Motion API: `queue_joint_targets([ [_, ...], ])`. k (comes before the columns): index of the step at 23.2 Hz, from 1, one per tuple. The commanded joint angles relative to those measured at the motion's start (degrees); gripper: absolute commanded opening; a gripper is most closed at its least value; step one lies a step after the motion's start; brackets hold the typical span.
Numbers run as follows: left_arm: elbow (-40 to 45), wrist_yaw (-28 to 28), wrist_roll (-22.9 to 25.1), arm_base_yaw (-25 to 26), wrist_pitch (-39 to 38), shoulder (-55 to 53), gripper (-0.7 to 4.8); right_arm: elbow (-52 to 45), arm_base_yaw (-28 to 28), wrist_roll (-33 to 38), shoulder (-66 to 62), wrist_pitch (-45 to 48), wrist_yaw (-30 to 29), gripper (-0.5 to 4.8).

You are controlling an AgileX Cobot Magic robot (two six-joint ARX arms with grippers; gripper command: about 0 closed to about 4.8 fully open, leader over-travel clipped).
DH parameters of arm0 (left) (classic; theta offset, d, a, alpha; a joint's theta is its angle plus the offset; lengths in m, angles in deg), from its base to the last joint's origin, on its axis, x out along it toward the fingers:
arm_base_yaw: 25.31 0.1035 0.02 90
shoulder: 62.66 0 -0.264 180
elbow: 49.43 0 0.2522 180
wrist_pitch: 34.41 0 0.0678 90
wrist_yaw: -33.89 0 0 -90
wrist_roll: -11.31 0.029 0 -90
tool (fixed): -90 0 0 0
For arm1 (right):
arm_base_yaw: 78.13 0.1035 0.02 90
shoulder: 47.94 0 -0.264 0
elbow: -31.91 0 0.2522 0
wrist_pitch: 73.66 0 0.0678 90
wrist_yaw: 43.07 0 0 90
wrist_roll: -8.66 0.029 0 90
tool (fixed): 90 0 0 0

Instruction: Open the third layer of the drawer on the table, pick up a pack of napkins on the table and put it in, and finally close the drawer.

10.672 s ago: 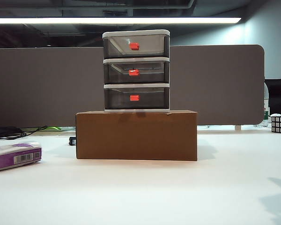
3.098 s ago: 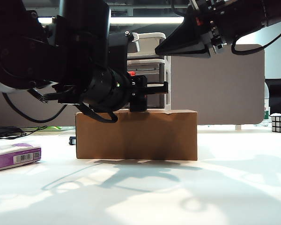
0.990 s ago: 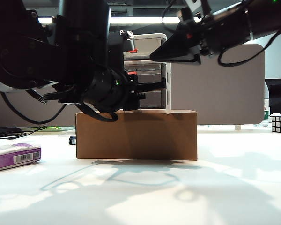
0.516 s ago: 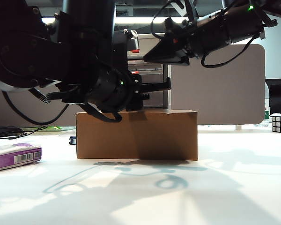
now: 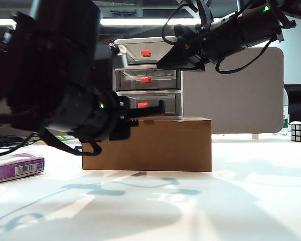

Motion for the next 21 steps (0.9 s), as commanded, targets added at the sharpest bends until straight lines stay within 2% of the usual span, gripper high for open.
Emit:
queue_joint_targets([
  [1, 1.79, -1.95, -0.81, -2.12, 1.46, 1.84, -0.06, 0.33, -0.04, 0.07, 0.15, 0.83, 0.59, -0.06],
  [5, 2.27, -1.64, -0.37, -3.02, 7.98, 2.32, 0.05, 0.33, 0.07, 0.20, 0.15, 0.57, 0.39, -0.06],
  [6, 1.49, -1.53, 0.24, -2.43, 8.17, 2.29, 0.69, 0.33, 0.07, 0.31, 0.15, 0.52, 0.24, -0.06],
  [8, 0.17, 0.98, 1.81, -1.60, 7.10, 2.14, 1.22, 0.33, 0.07, 0.46, 0.15, 0.55, 0.13, -0.06],
  [9, -1.42, 2.91, 3.13, -1.03, 4.83, 2.14, 1.27, 0.31, 0.09, 0.50, 0.15, 0.55, 0.15, -0.06],
  [12, -5.42, 3.39, 4.33, -0.46, -0.63, 1.95, 1.42, 0.31, 0.09, 0.46, 0.15, 0.59, 0.15, -0.06],
  [16, -8.15, 3.45, 4.94, -0.42, -1.36, -0.28, 1.64, 0.33, 0.09, 0.46, 0.15, 0.59, 0.13, -0.06],
  [21, -8.66, 1.86, 4.96, -0.42, -2.32, -0.79, 1.66, 0.31, 0.09, 0.46, 0.15, 0.55, -0.07, -0.06],
])
